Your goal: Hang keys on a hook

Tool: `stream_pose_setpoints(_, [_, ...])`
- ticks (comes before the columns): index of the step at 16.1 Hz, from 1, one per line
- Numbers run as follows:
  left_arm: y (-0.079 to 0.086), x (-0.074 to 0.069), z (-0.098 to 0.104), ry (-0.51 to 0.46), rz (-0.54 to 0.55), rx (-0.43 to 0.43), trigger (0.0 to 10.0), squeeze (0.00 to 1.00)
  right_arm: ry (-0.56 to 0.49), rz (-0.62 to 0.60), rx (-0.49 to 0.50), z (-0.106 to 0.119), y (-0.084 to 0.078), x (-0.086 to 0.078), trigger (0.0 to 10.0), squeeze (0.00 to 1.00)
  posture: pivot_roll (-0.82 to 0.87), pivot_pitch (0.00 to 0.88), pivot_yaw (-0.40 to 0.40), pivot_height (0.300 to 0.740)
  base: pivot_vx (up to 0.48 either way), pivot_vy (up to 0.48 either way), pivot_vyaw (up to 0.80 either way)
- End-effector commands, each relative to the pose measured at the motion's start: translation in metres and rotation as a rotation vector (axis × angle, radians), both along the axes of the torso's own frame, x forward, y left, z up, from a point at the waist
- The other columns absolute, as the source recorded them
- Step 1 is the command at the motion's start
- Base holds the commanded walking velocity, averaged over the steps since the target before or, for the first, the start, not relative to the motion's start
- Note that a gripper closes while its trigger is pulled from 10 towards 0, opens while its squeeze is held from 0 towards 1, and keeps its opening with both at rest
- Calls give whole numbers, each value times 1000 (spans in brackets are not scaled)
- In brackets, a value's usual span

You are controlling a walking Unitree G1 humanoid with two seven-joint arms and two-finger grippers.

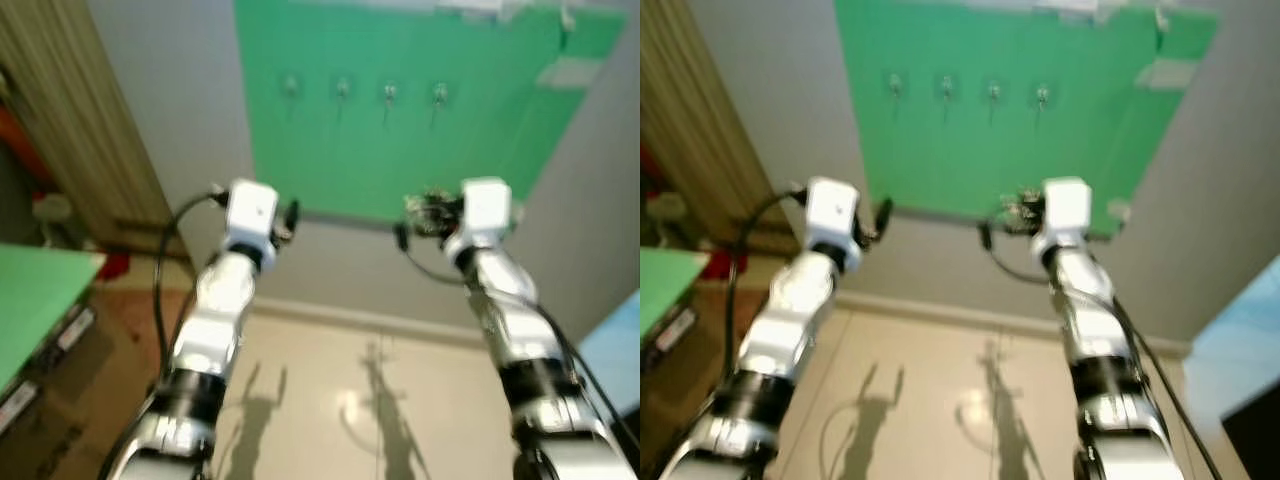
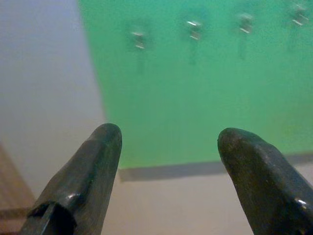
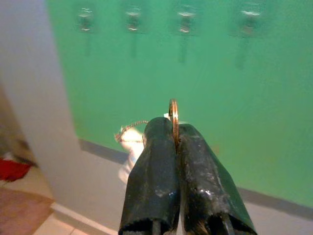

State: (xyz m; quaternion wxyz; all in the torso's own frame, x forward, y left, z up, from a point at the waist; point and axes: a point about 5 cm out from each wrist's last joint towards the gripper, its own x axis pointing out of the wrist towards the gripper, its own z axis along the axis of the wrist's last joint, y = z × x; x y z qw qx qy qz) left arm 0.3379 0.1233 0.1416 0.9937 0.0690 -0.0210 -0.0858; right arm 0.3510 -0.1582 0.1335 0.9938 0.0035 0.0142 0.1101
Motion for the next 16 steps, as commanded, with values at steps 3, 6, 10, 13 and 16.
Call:
stream_pose_setpoints(3, [-5, 3, 10, -25, -11, -16, 10000, 0, 47, 26, -26, -7, 1, -1, 0, 0, -42, 0, 32, 740, 471, 0, 0])
stream_pose_setpoints(6, [-7, 2, 12, -35, -18, 30, 10000, 0, 56, 51, -20, -8, 7, -4, 0, 0, -40, 0, 35, 740, 476, 0, 0])
stream_pose_setpoints(10, [-8, 2, 12, -31, -28, 4, 10000, 0, 98, 73, -34, -11, 9, -4, 0, 0, -40, 0, 35, 740, 480, 0, 0])
stream_pose_setpoints(13, [-10, 1, 11, -27, -42, 4, 10000, 0, 90, 162, -24, -8, 17, -8, 0, 0, -40, 0, 28, 740, 480, 0, 0])
stream_pose_setpoints(16, [-9, 1, 11, -29, -33, -8, 10000, 0, 89, 175, -62, -5, 19, -7, 0, 0, -39, 0, 18, 740, 476, 0, 0])
